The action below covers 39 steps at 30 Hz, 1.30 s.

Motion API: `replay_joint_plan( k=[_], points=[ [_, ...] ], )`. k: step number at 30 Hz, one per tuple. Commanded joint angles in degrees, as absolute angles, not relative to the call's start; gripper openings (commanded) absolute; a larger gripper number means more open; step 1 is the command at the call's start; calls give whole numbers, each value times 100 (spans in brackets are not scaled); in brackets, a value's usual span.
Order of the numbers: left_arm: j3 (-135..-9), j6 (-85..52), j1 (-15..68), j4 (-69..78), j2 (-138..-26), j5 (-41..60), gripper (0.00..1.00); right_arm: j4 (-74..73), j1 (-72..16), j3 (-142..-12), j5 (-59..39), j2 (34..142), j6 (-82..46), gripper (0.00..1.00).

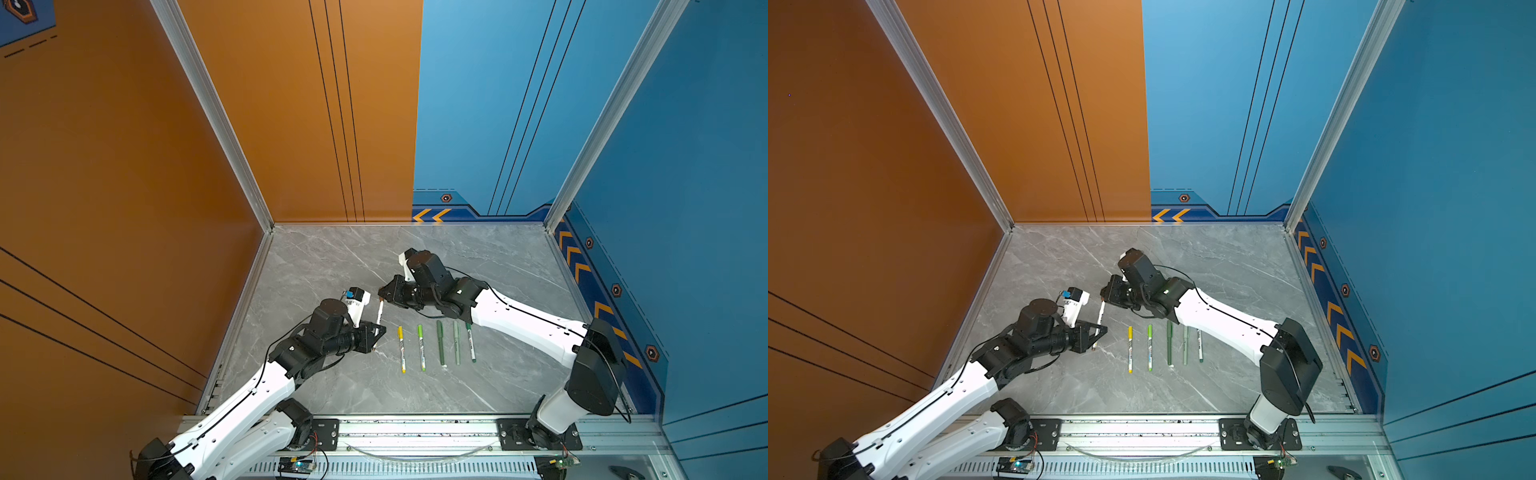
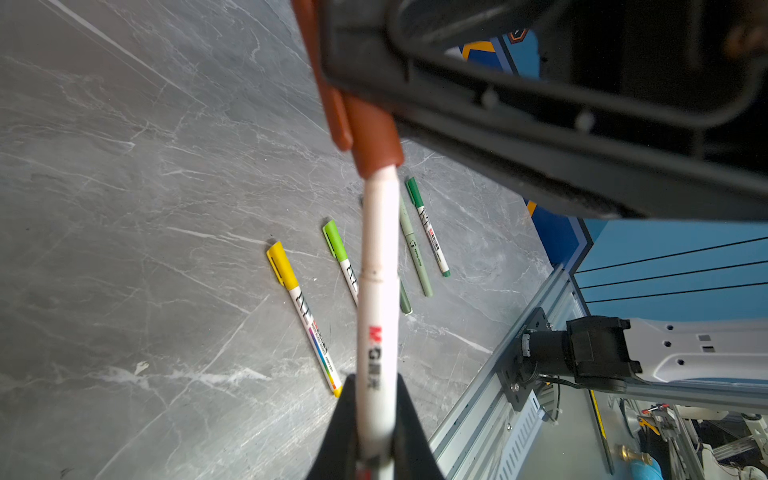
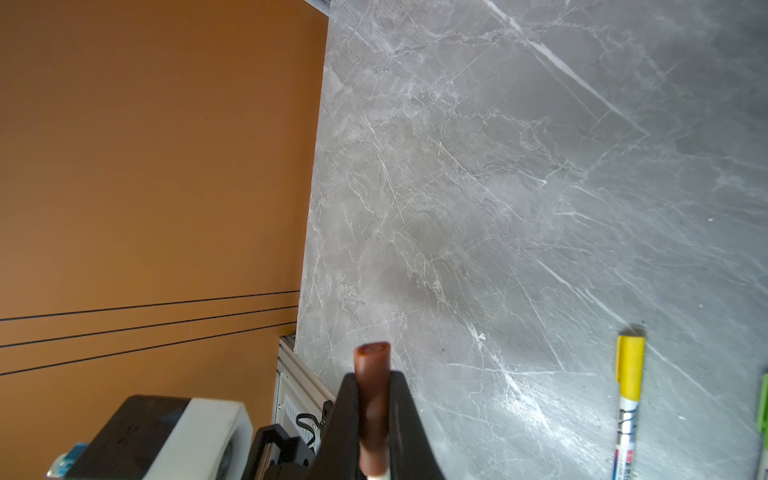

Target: Insert the pens into the pen caps

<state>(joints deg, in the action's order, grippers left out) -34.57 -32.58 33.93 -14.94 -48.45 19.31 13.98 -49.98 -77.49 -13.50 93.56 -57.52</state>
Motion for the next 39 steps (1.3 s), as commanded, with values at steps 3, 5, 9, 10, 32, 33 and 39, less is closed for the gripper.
replay_joint_plan(
  k=[3,5,9,10,32,33,39],
  points=[
    [-3354,-3491,3428,-1190,-4782,1760,0,1328,-5175,-7715,-1377,9132,-5801,0],
    [-3314,-3708,3428,-802,-4781,1814,0,1328,-5220,-7660,-1309,9115,-5781,0],
    [-3309,-3985,3436,-447,-4832,1870,0,1332,-5264,-7572,-1175,9073,-5741,0],
    [-3304,-4015,3436,-404,-4827,1853,0,1332,-5280,-7562,-1153,9057,-5731,0],
    [-4798,-3648,2979,455,-5786,1576,0,1414,-5668,-6842,-1475,9701,-5914,0],
    [-4921,-3607,2919,560,-5871,1557,0,1434,-5696,-6831,-1509,9771,-5940,0],
    [-5704,-3274,2557,992,-6397,1579,0,1437,-5950,-6885,-1790,10253,-6073,0]
  ],
)
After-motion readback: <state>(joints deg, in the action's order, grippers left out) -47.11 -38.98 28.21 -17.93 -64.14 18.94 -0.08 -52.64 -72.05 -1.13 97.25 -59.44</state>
